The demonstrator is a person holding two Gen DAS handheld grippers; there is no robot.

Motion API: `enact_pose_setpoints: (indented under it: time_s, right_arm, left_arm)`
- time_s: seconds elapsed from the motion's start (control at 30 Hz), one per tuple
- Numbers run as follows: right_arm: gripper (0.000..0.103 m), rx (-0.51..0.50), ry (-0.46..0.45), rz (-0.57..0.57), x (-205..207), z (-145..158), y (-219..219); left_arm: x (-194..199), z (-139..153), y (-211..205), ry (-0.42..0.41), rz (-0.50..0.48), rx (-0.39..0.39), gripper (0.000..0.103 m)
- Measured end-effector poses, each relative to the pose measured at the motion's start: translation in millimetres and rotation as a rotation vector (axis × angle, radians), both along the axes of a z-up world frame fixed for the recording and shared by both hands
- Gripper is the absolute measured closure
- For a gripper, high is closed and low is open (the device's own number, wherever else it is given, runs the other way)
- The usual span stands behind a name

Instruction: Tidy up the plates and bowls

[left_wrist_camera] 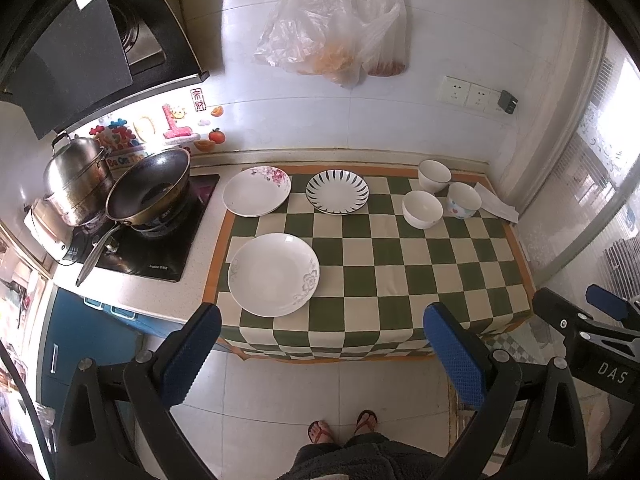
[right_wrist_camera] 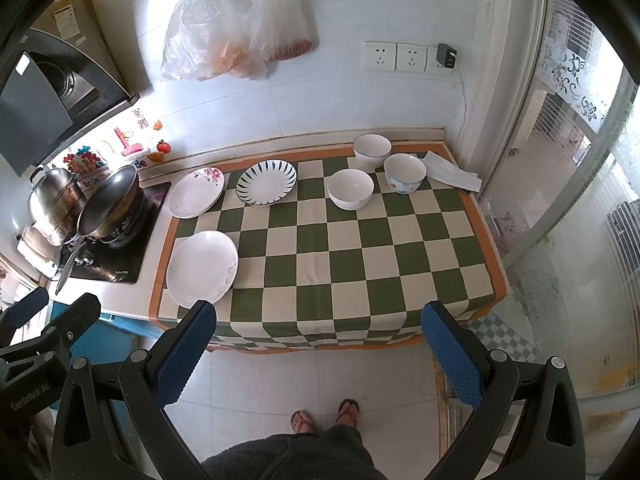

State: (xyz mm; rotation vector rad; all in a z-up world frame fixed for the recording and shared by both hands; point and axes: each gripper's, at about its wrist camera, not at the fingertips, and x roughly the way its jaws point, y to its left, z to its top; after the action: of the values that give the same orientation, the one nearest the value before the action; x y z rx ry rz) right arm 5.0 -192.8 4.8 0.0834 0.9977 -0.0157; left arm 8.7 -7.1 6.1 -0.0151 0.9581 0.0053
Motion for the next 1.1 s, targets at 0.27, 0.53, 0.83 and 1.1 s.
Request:
enact_pose_setpoints:
  time_s: [0.27,0.53,0.83,1.1]
  right_arm:
    - [0.000,-0.014,-0.015,0.065,33.5,-45.8,4.7]
    - [0.000,0.057,0.102,0.225,109.4,-151.6,48.3]
    - [0.008,0.172,0.302,0.273,212.9,-287.3,121.8]
    - [0.028,0.252,0.470,0.231,288.6,-378.5,173.0]
  left_arm:
    - [24.7,-40.4,14.5,-0.029,0.112,0.040,0.000]
    - [80.2,-127.6,72.1,0.106,0.245,0.067,0.000]
    - [172.5,-247.7,159.2,0.334,0.254,-0.048,0.015]
    - [237.4,-326.9,204.6,0.506,0.150,-0.089,0.043]
